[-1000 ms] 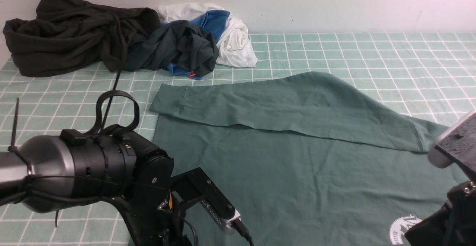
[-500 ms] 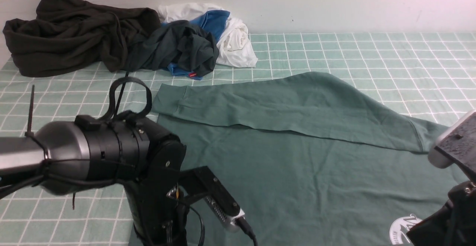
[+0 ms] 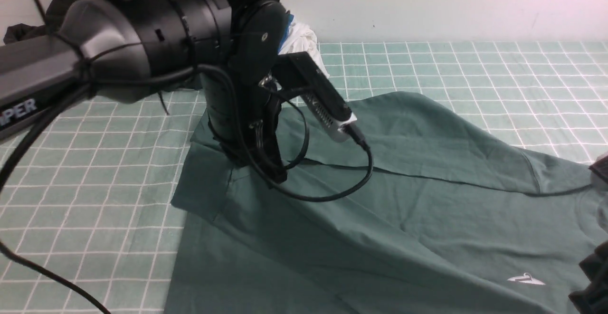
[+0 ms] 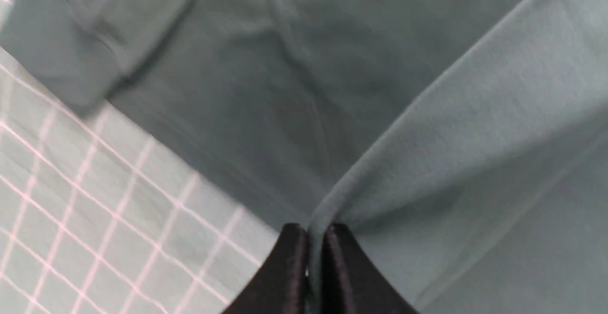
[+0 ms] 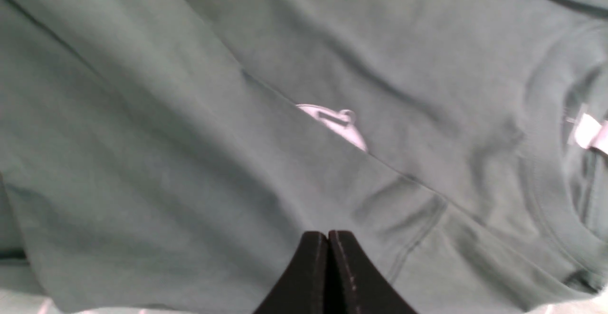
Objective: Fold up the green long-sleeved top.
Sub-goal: Use the left arm to drag and place the cuff at the centered position on the left edge of the fabric
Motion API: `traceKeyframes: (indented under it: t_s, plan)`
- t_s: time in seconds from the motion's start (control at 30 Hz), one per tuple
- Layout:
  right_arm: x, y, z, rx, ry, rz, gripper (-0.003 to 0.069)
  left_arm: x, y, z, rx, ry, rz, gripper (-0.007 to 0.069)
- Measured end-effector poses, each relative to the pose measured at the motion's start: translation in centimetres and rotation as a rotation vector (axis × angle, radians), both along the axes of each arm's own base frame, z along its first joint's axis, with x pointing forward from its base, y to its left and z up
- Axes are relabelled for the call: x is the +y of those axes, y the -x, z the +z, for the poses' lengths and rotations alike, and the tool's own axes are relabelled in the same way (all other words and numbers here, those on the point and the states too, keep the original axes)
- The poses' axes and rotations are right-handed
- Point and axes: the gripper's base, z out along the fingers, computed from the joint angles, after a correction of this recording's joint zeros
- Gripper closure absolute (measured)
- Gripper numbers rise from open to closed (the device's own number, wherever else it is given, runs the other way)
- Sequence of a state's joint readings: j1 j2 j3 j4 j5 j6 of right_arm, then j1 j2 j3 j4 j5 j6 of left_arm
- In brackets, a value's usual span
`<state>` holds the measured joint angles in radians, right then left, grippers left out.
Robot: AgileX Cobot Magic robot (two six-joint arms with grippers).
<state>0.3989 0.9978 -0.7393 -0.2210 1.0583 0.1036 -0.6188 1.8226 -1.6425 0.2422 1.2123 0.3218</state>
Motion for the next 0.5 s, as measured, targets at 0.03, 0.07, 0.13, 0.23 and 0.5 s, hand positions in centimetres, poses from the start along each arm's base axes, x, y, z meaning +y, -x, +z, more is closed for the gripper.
traceKeyframes:
  t_s: [0.03,0.07,0.13,0.23,0.5]
  plan:
    - [-0.1,-0.1,0.0,-0.007,0.007,-0.013,0.0673,-0.3,-0.8,-0.2,-0.004,0.000,0.000,0.0605]
    - [-0.1,-0.1,0.0,-0.010,0.009,-0.018,0.0673,-0.5,-1.4,-0.4,-0.004,0.001,0.000,0.0605]
    - [-0.2,-0.1,0.1,-0.012,0.006,-0.028,0.0673,-0.5,-2.8,-1.1,0.000,-0.003,0.015,0.0605]
    - [-0.2,-0.1,0.1,-0.012,0.004,-0.031,0.0673,-0.1,-4.7,-2.2,0.008,-0.006,0.048,0.0604]
    - [-0.1,-0.2,0.1,-0.023,-0.005,-0.037,0.0673,1.1,-7.5,-5.1,0.052,0.053,0.149,0.0565]
